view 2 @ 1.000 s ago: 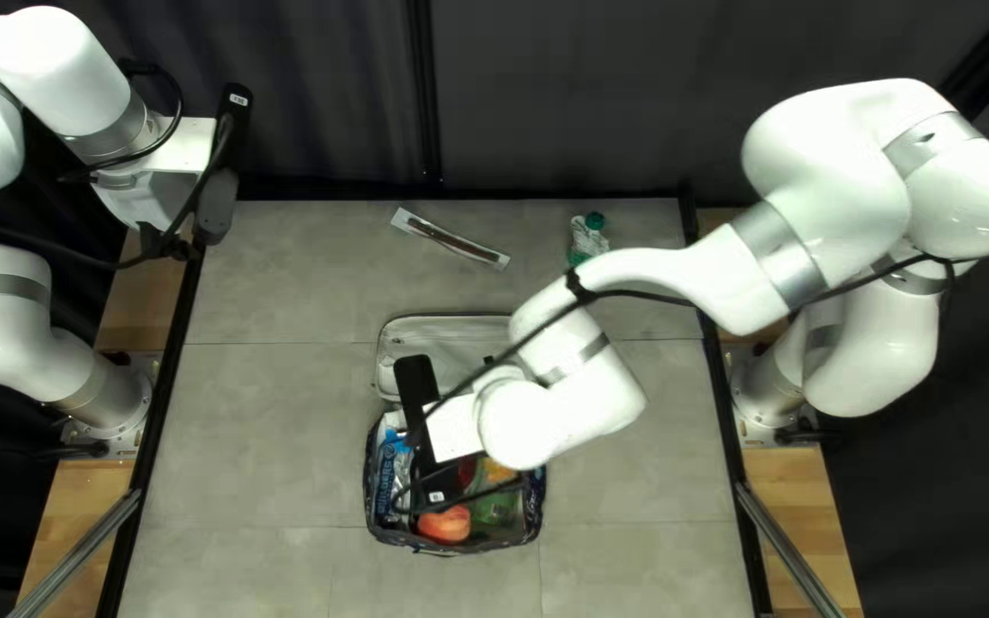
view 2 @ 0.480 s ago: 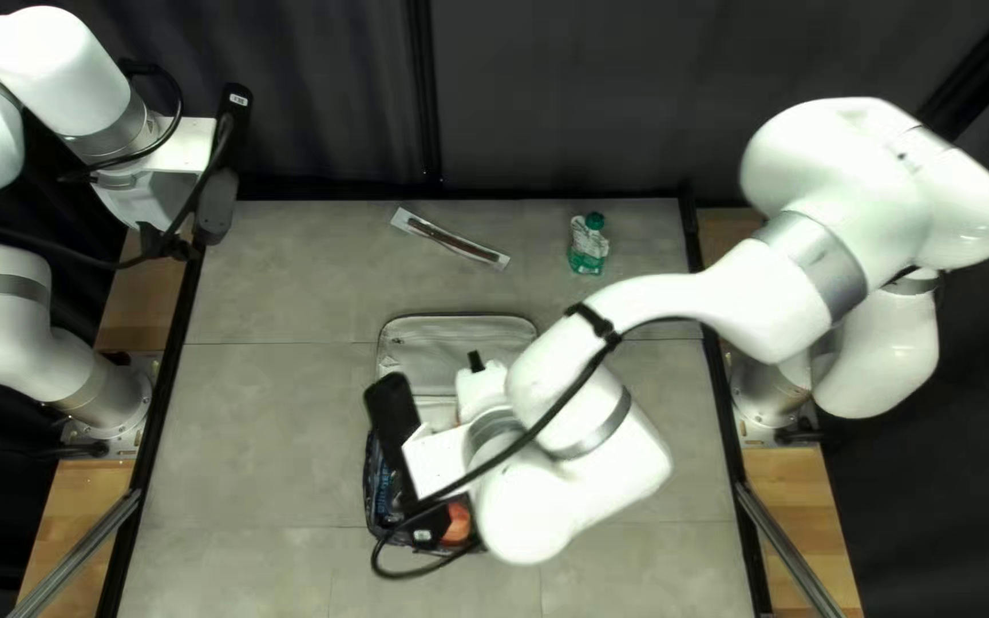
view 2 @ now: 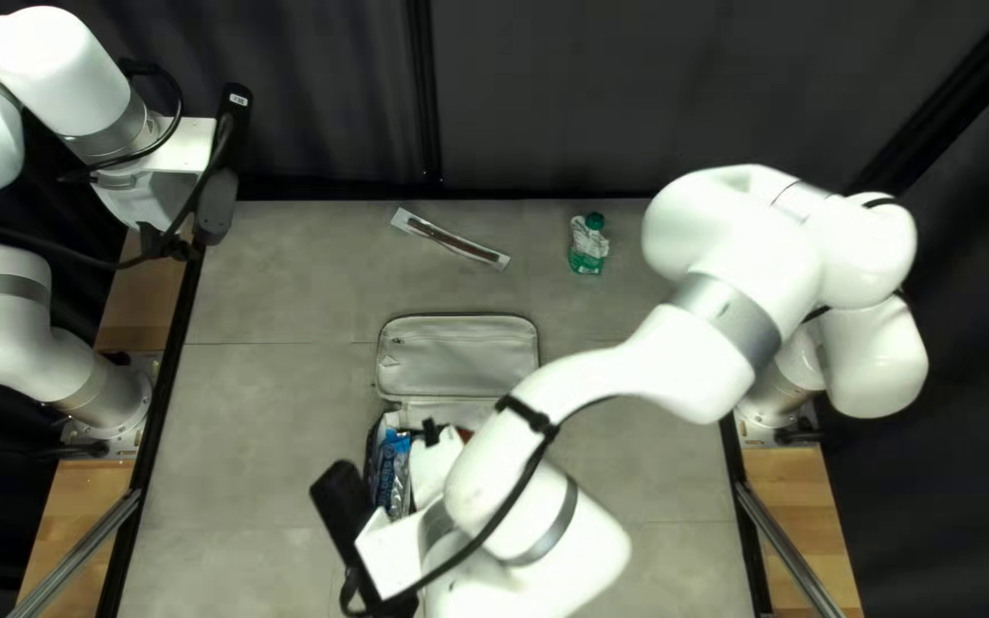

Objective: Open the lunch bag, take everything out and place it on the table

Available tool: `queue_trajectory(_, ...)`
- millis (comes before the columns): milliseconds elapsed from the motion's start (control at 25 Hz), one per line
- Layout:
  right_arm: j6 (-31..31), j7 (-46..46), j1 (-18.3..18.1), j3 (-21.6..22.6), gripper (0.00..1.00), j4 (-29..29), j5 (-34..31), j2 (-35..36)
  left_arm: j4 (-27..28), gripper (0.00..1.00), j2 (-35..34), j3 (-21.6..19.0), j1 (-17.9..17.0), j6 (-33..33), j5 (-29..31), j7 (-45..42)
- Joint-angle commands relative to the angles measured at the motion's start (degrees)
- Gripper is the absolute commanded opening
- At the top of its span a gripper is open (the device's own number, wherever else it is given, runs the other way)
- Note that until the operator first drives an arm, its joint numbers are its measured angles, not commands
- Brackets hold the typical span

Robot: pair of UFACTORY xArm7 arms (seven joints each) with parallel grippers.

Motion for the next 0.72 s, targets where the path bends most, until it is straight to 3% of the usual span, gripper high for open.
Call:
queue_trajectory(40,3.93,2.75,2.7,0.84,0.0,-0.55,1.22,-1.28,0.0,1.0,0.0,0.0,0.0,0.0,0.0,0.0)
queue_trajectory(200,8.08,4.07,4.1,0.75,0.0,0.7,2.25,-1.72,0.0,1.0,0.0,0.0,0.0,0.0,0.0,0.0)
queue_trajectory(240,8.46,4.14,4.26,0.62,1.0,1.1,2.28,-1.47,0.0,1.0,0.0,0.0,0.0,0.0,0.0,0.0)
queue_trajectory(320,8.47,4.18,2.55,0.35,1.0,0.14,3.7,-1.94,0.0,1.0,0.0,0.0,0.0,0.0,0.0,0.0)
queue_trajectory(440,2.1,3.27,-4.22,1.1,1.0,-7.85,7.4,-6.28,0.0,1.0,0.0,0.0,0.0,0.0,0.0,0.0)
queue_trajectory(560,-10.37,0.87,-13.73,1.46,1.0,-20.69,11.32,-14.06,0.0,1.0,0.0,0.0,0.0,0.0,0.0,0.0)
queue_trajectory(720,-25.47,-3.64,-21.95,-0.24,1.0,-32.67,15.02,-22.34,0.0,1.0,0.0,0.0,0.0,0.0,0.0,0.0)
